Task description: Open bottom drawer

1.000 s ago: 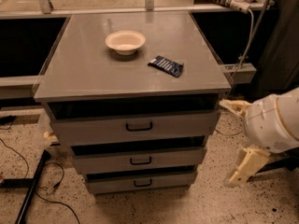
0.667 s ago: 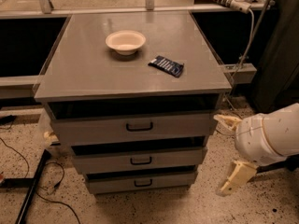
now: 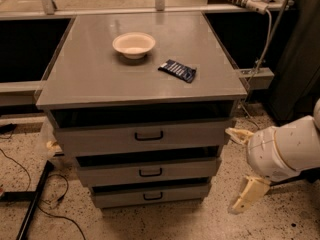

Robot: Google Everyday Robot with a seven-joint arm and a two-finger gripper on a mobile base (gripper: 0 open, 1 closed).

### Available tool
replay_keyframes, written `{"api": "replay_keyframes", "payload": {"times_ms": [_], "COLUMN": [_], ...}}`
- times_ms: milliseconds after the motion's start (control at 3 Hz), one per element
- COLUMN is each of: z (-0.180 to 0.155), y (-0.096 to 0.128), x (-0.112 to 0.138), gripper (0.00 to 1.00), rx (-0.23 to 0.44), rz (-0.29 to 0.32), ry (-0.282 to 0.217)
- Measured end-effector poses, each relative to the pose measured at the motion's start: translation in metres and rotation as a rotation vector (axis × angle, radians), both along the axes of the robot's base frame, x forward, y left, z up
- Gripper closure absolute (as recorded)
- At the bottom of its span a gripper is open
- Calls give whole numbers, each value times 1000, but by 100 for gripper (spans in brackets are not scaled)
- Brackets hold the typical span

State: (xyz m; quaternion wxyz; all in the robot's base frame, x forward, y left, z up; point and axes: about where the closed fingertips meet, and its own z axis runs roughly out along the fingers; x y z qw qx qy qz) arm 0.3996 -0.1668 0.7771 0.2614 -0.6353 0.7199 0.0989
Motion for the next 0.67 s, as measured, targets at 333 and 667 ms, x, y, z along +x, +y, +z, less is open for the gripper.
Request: {"api": "replay_keyframes", "payload": {"times_ms": [333,667], "z": [-41,-98], "y": [-6,-21], "x": [3,12], "gripper": [0,0], "rx": [8,17], "rz": [-25,-71], "ry": [32,49]}}
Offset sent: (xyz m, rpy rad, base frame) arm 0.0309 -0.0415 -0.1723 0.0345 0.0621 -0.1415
